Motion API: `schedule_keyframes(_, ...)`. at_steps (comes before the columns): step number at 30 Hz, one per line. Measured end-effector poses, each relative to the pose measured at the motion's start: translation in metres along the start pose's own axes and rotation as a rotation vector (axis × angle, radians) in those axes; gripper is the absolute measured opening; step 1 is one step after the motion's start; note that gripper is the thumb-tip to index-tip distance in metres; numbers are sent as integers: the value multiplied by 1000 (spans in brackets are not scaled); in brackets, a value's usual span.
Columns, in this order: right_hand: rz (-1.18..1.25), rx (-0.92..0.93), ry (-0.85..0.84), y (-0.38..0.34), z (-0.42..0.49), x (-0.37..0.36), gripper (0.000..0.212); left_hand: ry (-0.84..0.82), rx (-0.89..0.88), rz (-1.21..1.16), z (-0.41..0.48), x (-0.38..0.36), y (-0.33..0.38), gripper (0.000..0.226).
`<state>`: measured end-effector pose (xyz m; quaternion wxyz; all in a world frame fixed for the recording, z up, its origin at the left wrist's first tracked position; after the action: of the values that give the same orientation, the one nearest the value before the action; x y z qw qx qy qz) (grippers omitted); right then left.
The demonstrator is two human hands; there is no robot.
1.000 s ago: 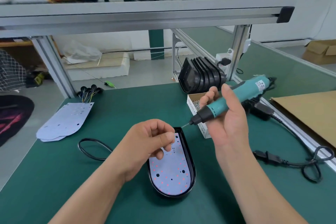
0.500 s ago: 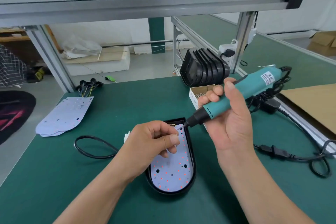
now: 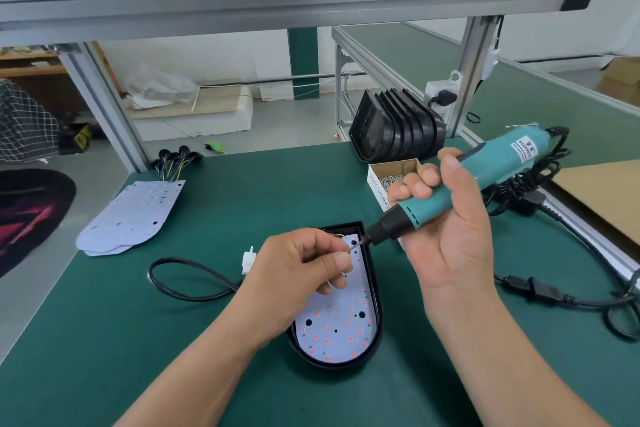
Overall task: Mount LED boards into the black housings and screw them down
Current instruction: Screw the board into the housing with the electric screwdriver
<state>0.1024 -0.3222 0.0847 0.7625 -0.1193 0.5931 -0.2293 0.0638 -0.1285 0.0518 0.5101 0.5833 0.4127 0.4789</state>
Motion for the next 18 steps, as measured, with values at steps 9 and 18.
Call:
schedule_keyframes(9,-36,4,-9,1,-1,0,7,7,-22,40,-1,-1,-1,7)
schedule_keyframes(18,-62,15,40,7,-1,7,5,125,-57,106,-3,-3,-3,12)
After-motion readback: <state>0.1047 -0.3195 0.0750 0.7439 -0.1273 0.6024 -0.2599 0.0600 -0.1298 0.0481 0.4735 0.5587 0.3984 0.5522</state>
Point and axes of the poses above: each hand's wrist, its own z-axis towards the middle knuckle, its own x-axis out of the back of the hand, y = z × x, the point moved 4 cm from there along z, towards the middle knuckle, and after that the axes turned 2 degrees about -y, right-handed, at the moved point
